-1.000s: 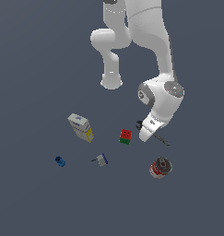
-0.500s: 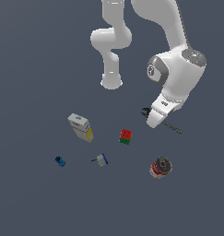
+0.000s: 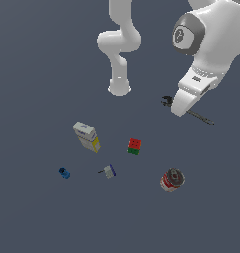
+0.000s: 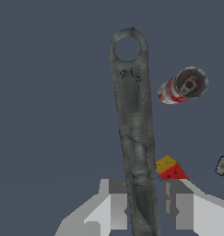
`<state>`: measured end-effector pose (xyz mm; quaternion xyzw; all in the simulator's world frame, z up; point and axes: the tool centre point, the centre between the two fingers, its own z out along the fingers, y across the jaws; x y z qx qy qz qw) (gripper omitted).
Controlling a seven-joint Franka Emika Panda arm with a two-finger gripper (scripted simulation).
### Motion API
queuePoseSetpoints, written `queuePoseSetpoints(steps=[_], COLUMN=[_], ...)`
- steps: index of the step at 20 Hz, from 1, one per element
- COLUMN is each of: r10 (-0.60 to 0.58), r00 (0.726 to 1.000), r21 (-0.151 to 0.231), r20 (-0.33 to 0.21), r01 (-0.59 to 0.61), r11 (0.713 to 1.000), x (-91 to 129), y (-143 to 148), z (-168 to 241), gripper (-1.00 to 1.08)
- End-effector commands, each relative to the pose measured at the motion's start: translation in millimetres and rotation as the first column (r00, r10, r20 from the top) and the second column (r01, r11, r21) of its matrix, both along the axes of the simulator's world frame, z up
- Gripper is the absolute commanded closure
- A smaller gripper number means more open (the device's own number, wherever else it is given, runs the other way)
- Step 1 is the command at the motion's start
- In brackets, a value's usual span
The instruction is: Pick up a designated object from a clutter of objects.
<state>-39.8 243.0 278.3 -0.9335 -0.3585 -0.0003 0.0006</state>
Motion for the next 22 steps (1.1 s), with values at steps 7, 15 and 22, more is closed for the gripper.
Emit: queuePoseSetpoints(steps=[7,15,22], r10=[-0.002,-0.004,-0.005], r00=[1.000,1.000,1.000], r21=[0.000,-0.001,-0.001], r20=[-0.001,0.000,0.000], r01=[0.002,0.004,0.005], r11=[1.000,1.000,1.000], x=[-1.9,-0.6,0.2], y=[11.4,18.1,19.9], z=[82.9,126.8,138.2], gripper=[1.08,1.08,1.08])
